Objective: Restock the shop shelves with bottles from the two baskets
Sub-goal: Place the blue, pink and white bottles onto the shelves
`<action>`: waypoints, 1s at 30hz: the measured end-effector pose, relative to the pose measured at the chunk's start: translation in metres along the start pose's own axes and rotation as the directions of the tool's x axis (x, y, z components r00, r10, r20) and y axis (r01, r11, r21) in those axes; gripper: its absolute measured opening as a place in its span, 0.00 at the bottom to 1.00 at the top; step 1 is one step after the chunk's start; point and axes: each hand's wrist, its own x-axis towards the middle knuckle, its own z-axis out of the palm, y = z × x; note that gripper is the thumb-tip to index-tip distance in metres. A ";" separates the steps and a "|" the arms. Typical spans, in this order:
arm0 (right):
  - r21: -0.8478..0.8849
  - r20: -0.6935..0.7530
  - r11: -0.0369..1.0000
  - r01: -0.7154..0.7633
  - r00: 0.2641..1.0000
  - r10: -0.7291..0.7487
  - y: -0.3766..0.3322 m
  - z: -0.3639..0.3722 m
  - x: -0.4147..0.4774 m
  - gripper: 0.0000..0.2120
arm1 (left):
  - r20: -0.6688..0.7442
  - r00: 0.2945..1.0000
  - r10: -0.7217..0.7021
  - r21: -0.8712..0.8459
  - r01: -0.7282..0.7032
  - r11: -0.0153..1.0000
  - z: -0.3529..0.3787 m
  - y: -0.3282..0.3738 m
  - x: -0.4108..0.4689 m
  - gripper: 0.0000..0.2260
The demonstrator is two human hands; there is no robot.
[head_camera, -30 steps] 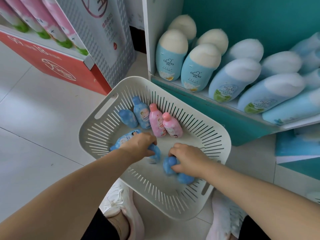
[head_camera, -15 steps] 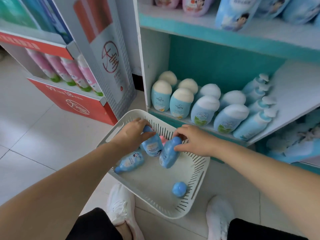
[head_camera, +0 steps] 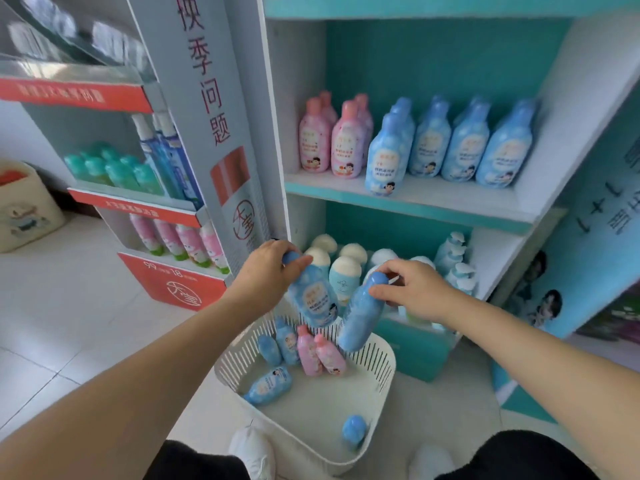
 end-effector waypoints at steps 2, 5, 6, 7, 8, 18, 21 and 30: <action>-0.051 -0.065 0.999 0.009 0.998 -0.012 -0.013 -0.015 -0.007 0.06 | -0.009 1.000 0.017 -0.004 -0.017 1.000 -0.014 0.013 -0.003 0.13; -0.115 -0.142 0.993 0.017 0.989 -0.034 -0.036 -0.036 -0.018 0.09 | -0.020 0.999 0.045 -0.009 -0.045 0.999 -0.033 0.028 -0.007 0.12; -0.124 -0.169 0.992 0.021 0.985 -0.042 -0.043 -0.042 -0.021 0.11 | -0.026 0.998 0.056 -0.010 -0.056 0.998 -0.038 0.032 -0.008 0.11; -0.127 -0.202 0.992 0.020 0.978 -0.046 -0.051 -0.048 -0.022 0.12 | -0.034 0.997 0.066 -0.005 -0.066 0.998 -0.042 0.035 -0.009 0.11; -0.127 -0.242 0.992 0.019 0.969 -0.050 -0.058 -0.054 -0.023 0.14 | -0.045 0.996 0.073 0.001 -0.073 0.997 -0.046 0.039 -0.009 0.11; 0.001 -0.571 0.999 -0.051 0.820 0.043 -0.090 -0.120 -0.002 0.18 | -0.154 0.983 0.096 -0.044 -0.104 0.994 -0.078 0.073 0.009 0.11; 0.062 -0.643 0.993 -0.099 0.757 0.116 -0.090 -0.140 0.012 0.20 | -0.170 0.980 0.102 -0.060 -0.114 0.992 -0.082 0.081 0.021 0.12; 0.129 -0.723 0.975 -0.179 0.656 0.216 -0.069 -0.157 0.060 0.22 | -0.143 0.976 0.165 -0.067 -0.176 0.982 -0.079 0.097 0.057 0.12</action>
